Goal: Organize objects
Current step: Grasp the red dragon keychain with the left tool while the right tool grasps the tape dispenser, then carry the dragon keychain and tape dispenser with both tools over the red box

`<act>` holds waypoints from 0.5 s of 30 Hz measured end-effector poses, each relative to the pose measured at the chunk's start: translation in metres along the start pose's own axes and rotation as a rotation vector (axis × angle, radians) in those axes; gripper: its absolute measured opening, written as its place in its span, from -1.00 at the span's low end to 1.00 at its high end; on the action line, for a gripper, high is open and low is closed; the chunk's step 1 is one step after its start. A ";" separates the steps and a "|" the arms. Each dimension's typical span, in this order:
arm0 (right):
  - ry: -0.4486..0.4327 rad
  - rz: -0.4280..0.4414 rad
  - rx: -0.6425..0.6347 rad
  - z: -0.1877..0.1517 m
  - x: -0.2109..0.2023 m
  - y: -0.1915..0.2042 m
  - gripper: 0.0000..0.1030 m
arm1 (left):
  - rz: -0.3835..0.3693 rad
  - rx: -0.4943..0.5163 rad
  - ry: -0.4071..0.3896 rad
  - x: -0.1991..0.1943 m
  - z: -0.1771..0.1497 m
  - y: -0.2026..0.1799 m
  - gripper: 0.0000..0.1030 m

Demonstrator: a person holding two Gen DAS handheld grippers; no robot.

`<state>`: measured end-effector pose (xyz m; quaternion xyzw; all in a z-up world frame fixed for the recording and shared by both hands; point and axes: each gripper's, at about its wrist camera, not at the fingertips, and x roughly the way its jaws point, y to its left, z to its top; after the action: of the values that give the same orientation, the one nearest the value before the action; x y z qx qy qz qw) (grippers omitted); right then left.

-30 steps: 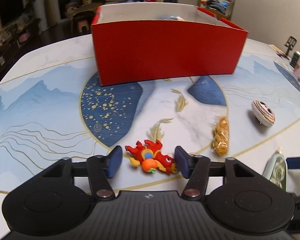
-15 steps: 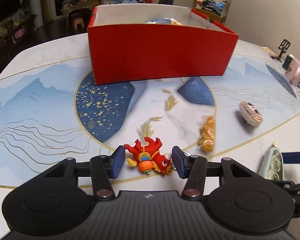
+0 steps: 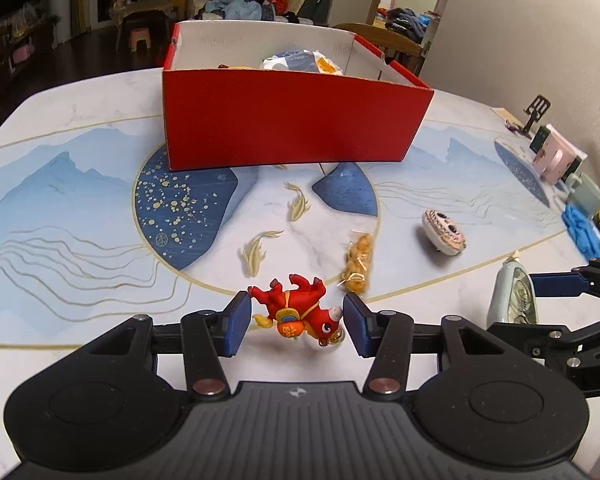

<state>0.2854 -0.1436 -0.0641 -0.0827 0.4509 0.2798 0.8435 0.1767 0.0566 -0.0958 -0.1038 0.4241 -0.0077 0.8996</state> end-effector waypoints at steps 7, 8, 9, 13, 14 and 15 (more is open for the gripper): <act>-0.025 0.025 -0.032 0.019 -0.011 -0.002 0.47 | -0.064 -0.069 0.009 -0.015 0.011 0.003 -0.03; -0.029 0.032 -0.036 0.022 -0.011 -0.002 0.47 | -0.068 -0.074 0.008 -0.016 0.013 0.003 -0.03; -0.033 0.036 -0.040 0.026 -0.012 -0.003 0.47 | -0.072 -0.074 0.004 -0.018 0.016 0.002 -0.03; -0.063 0.033 -0.056 0.044 -0.017 -0.007 0.47 | -0.092 -0.058 -0.028 -0.026 0.028 -0.002 -0.03; -0.071 0.031 -0.062 0.048 -0.017 -0.008 0.47 | -0.097 -0.051 -0.038 -0.027 0.031 -0.003 -0.03; -0.080 0.030 -0.069 0.053 -0.018 -0.010 0.47 | -0.100 -0.042 -0.047 -0.029 0.035 -0.003 -0.03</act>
<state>0.3203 -0.1382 -0.0197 -0.0937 0.4082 0.3107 0.8533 0.1851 0.0625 -0.0511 -0.1440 0.3972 -0.0413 0.9055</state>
